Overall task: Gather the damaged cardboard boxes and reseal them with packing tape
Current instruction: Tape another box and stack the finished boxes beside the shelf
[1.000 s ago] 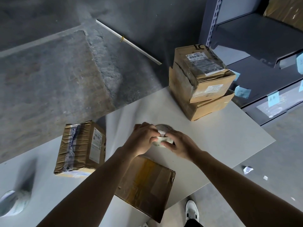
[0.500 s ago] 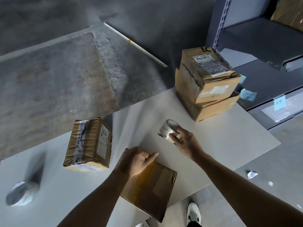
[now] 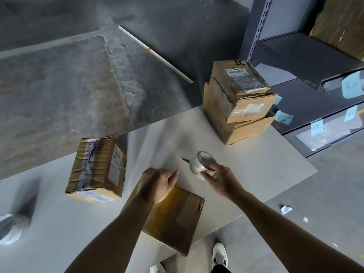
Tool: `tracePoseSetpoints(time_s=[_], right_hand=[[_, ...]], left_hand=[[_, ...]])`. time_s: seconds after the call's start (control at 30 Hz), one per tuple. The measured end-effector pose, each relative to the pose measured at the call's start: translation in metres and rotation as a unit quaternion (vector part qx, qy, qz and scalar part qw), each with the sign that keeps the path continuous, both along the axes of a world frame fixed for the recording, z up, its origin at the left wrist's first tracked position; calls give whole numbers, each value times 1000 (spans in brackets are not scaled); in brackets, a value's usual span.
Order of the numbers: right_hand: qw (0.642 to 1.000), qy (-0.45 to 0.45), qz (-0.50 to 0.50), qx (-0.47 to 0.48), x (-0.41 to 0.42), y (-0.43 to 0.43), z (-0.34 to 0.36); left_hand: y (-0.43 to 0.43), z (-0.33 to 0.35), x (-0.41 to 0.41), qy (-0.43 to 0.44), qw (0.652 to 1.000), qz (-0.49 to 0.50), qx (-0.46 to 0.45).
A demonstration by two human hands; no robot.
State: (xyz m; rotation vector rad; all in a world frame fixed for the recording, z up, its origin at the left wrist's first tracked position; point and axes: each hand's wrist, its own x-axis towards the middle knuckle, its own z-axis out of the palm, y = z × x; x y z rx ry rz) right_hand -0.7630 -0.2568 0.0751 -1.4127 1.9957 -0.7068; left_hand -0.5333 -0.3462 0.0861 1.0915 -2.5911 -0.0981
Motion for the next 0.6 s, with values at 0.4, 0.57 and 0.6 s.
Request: tracePoseSetpoints(time_s=[0.4, 0.57, 0.6], right_hand=[[999, -43, 22, -2, 4, 9, 23], [997, -60, 53, -18, 5, 5, 42], [996, -59, 59, -23, 5, 4, 45]], left_hand=[[2, 41, -16, 1, 983, 39, 181], [-6, 68, -38, 147, 909, 55, 387], [-9, 71, -39, 164, 907, 63, 382]])
